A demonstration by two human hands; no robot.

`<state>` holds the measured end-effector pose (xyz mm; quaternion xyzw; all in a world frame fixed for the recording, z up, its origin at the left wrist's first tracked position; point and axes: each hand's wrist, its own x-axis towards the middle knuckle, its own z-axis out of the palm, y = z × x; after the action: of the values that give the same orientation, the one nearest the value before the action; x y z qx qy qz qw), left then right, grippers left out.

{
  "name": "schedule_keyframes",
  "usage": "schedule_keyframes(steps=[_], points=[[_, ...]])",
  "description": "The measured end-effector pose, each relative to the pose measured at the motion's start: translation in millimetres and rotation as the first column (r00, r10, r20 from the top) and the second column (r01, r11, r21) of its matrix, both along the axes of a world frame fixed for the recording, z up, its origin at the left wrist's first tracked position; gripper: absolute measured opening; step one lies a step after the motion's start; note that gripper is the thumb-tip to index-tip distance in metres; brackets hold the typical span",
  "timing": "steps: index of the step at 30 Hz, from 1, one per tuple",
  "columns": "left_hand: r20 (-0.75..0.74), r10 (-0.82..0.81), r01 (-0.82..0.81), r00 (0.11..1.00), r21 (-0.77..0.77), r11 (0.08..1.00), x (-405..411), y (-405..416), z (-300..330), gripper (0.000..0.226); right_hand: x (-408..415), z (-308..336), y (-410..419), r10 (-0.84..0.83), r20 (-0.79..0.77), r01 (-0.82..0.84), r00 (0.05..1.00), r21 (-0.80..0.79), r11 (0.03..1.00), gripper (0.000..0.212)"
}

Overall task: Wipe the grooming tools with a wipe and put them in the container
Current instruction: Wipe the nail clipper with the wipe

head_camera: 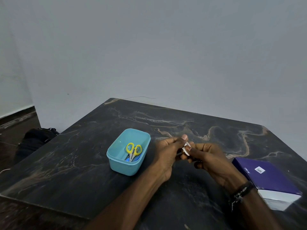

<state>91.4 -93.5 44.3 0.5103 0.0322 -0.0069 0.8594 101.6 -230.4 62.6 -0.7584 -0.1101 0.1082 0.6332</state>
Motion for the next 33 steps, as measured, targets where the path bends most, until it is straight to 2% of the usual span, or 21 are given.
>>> schedule_keyframes(steps=[3, 7, 9, 14, 19, 23, 30, 33], points=[[0.005, 0.041, -0.041, 0.999, -0.065, 0.997, 0.4, 0.9, 1.5, 0.014, 1.6, -1.0, -1.5, -0.031, 0.020, 0.032, 0.999, -0.035, 0.999, 0.020], [0.004, 0.094, -0.092, 0.996, -0.138, 0.986, 0.8, 1.1, 3.5, 0.020, 7.5, -4.2, -5.3, -0.195, 0.131, 0.204, 0.972, -0.061, 0.977, 0.022], [0.000, 0.091, -0.090, 0.996, -0.148, 0.985, -0.1, 1.0, 3.8, 0.021, 9.6, -3.9, -8.7, -0.236, 0.130, 0.243, 0.963, -0.038, 0.969, 0.021], [-0.030, 0.099, -0.103, 0.995, -0.151, 0.983, 1.4, 0.6, 0.3, 0.015, 8.4, -4.1, -6.4, -0.133, -0.047, 0.132, 0.990, -0.028, 0.991, 0.024], [-0.062, 0.122, -0.133, 0.991, -0.230, 0.964, 3.5, 2.9, -0.7, 0.012, 2.9, 0.4, -3.5, -0.099, -0.009, 0.098, 0.995, -0.045, 0.994, 0.033], [-0.071, 0.099, -0.114, 0.993, -0.261, 0.959, 4.5, 2.3, -1.6, 0.014, 2.9, -2.5, -1.3, -0.150, 0.030, 0.151, 0.988, -0.032, 0.988, 0.013], [-0.074, 0.122, -0.138, 0.990, -0.261, 0.955, 6.8, 2.7, -4.4, 0.011, 3.6, -2.2, 1.7, -0.152, -0.109, 0.149, 0.982, -0.036, 0.988, 0.013], [-0.063, 0.091, -0.104, 0.994, -0.241, 0.965, 7.7, 1.6, -6.3, 0.014, 5.8, -2.6, 1.8, -0.199, -0.118, 0.200, 0.973, 0.000, 0.980, 0.013]])
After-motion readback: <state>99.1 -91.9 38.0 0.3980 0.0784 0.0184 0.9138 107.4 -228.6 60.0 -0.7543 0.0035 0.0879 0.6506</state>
